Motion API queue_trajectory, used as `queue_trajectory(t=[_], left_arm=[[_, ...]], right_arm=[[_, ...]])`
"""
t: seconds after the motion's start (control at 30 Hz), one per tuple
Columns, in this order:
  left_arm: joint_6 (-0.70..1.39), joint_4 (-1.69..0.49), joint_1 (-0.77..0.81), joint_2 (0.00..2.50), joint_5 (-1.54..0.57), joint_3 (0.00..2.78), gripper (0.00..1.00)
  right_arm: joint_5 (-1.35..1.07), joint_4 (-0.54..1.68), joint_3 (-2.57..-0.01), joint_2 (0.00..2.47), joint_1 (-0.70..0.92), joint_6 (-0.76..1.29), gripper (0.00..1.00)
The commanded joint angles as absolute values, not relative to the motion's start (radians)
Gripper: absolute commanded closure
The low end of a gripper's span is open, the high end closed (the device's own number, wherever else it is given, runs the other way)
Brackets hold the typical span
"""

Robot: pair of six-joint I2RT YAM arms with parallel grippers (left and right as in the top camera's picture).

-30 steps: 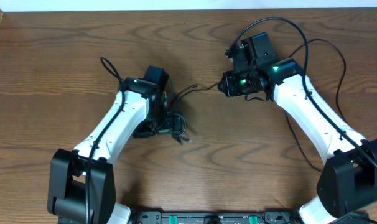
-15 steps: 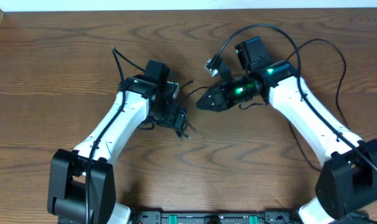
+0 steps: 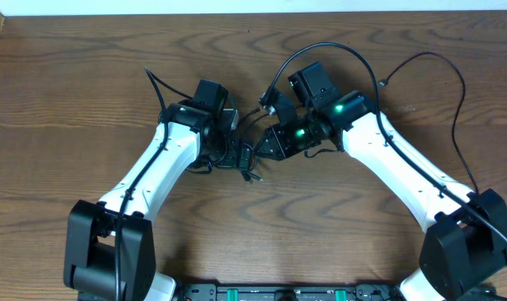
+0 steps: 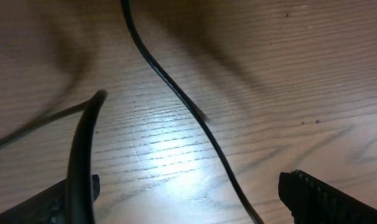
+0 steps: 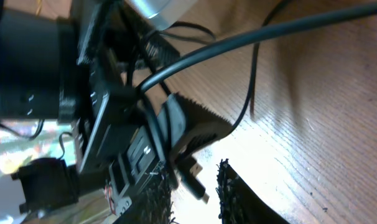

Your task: Untangle cables

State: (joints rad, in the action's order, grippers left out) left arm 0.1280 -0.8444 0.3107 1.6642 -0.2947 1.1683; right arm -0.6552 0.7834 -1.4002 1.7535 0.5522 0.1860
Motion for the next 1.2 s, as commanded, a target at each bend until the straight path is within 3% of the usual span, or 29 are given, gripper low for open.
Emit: queue_trajectory(t=[0.0,0.13,0.37,0.63,0.77,0.87,1.17], left_arm=[[0.148,-0.847,0.311,1.649,-0.348,1.176,0.02],[0.16,-0.842,0.311,1.649,-0.349,1.176,0.02],[0.186,-0.842,0.311,1.649,-0.36,1.176,0.02],[0.186,-0.839,0.311,1.649,-0.473,1.176,0.02],[0.186,-0.839,0.311,1.649,-0.49,1.176,0.02],[0.186,-0.843,0.311,1.649,-0.49,1.176,0.02],[0.168,-0.9,0.31,1.631,-0.513,1.176,0.02]], right_arm=[[-0.635,0.77,-1.376,1.753,0.559,0.247,0.78],[-0.638,0.742,-1.376,1.753,0.574,0.272,0.77],[-0.444,0.747,-1.373,1.753,0.618,0.386,0.88],[-0.373,0.705,-1.364,1.753,0.647,0.479,0.89],[-0.376,0.685,-1.362,1.753,0.649,0.512,0.99],[-0.344,0.689,-1.362,1.753,0.647,0.513,0.99],[0.198,0.772,-1.362,1.753,0.631,0.68,0.99]])
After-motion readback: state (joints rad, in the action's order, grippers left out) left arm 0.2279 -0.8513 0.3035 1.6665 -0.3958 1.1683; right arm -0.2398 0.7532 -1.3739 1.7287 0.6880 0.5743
